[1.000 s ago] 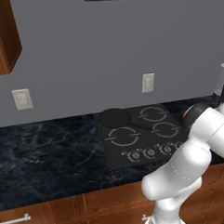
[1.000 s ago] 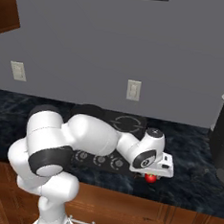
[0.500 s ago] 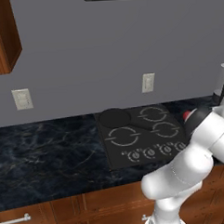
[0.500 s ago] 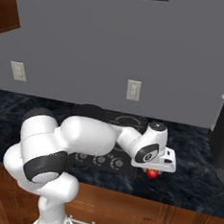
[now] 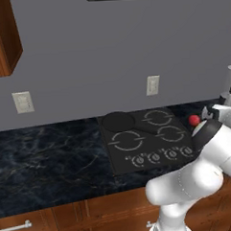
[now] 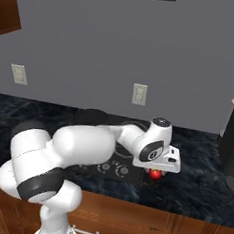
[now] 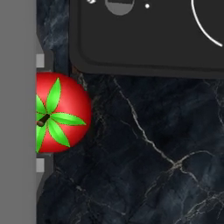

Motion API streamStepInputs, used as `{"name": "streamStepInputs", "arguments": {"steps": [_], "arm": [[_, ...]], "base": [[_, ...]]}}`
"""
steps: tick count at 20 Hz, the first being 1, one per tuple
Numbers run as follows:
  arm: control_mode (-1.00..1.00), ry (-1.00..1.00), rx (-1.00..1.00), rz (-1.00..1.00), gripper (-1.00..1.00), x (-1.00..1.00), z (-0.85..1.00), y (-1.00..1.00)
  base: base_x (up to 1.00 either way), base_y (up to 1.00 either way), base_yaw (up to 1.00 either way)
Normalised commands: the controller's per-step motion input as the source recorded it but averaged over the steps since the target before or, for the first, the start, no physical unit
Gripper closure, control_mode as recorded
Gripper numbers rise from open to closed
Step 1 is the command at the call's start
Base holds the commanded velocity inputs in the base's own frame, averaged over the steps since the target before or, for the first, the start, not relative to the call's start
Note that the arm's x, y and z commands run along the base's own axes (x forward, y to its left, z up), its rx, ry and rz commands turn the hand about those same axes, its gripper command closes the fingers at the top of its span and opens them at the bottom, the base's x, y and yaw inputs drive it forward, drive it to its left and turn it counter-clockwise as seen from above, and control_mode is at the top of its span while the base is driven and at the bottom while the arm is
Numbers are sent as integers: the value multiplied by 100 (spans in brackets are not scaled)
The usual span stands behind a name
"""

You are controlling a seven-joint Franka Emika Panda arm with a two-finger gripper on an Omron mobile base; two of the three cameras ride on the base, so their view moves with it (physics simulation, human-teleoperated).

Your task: Place the pan on the rear left burner on the stove. Then place the tomato and the onion in the pan and turn on the rear left burner.

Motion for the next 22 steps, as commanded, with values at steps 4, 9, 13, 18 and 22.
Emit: {"name": "streamStepInputs", "arguments": {"steps": [4,9,13,18,22], "arm": [[-100,0,0,0,100,1,3,75],[-100,0,0,0,100,2,23,71],[-100,0,-3,-4,100,8,33,64],[-100,0,-5,-7,100,31,33,64],[-100,0,-6,-10,100,61,32,59]], "base": [[0,0,0],[0,0,0],[0,0,0],[0,0,0],[0,0,0]]}}
